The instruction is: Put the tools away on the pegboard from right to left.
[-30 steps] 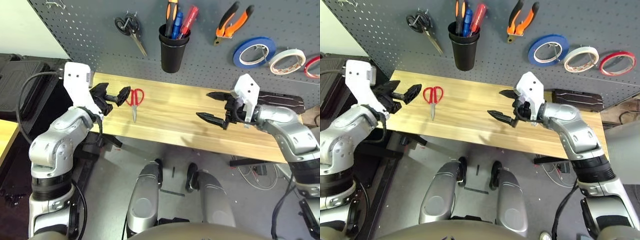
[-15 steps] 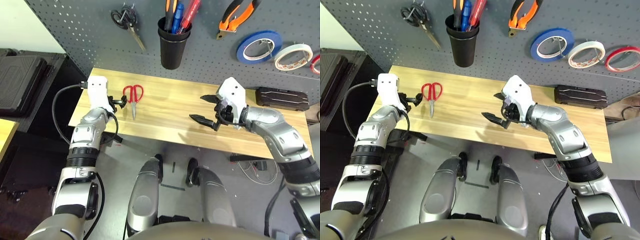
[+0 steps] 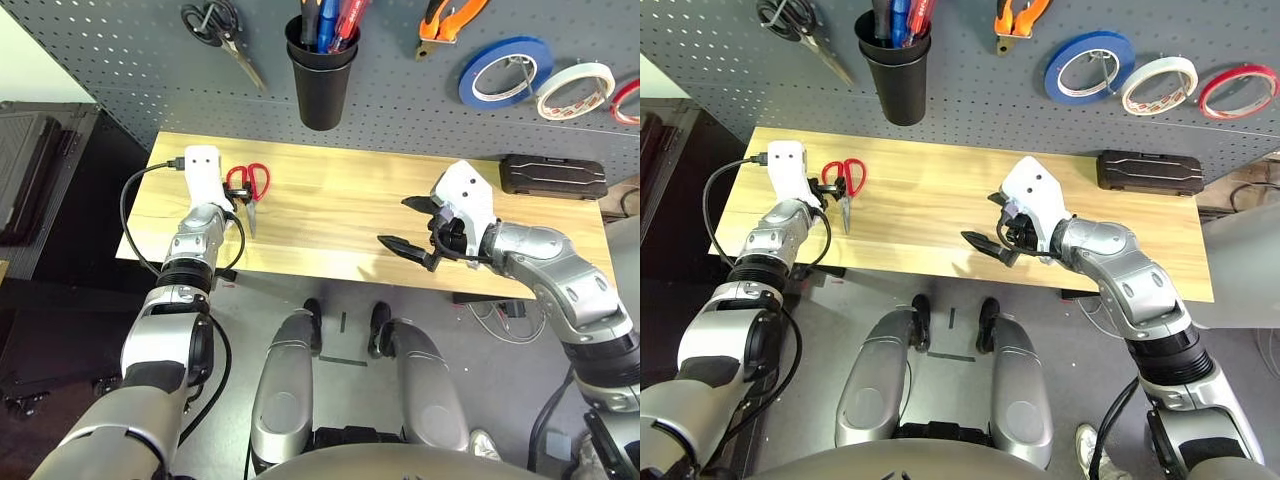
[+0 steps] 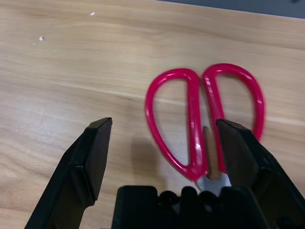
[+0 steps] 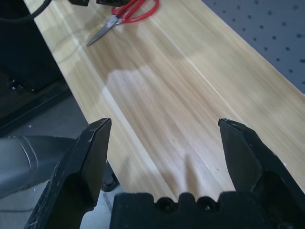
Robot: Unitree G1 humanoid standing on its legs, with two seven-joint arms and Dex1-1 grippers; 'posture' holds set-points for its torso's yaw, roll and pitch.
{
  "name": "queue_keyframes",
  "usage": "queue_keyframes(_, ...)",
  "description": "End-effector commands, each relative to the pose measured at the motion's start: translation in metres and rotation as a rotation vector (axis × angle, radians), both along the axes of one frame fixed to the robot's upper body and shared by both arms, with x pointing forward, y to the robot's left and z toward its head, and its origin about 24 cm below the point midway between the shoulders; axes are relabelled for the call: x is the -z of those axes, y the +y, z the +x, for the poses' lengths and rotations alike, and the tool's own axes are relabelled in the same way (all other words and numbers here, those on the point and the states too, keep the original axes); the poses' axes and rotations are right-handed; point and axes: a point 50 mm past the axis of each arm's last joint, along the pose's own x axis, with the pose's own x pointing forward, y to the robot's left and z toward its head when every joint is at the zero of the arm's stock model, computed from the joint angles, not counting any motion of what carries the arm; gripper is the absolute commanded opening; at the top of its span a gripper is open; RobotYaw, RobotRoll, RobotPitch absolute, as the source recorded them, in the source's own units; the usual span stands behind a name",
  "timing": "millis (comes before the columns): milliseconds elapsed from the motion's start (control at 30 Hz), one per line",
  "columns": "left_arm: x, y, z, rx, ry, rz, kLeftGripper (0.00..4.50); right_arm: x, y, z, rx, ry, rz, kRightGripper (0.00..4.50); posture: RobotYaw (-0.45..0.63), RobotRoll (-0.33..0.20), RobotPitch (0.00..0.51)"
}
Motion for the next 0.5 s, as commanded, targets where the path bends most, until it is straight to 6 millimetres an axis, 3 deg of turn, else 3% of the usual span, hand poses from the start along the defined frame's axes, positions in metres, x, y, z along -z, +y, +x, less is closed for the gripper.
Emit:
queue_keyframes(33,0.013,0.004,-0.004,-0.062,0.049,-0.001,4.47,0.0,-0.002,-0.006,0.011,0.013,0.01,4.5,-0.03,0.0,0.44)
queue_keyframes(500,0.023,0.018,-0.012,-0.237,0.119,0.083,4.47,-0.01,-0.006,-0.008,0.045,-0.003,0.01,4.5,-0.06,0.0,0.443)
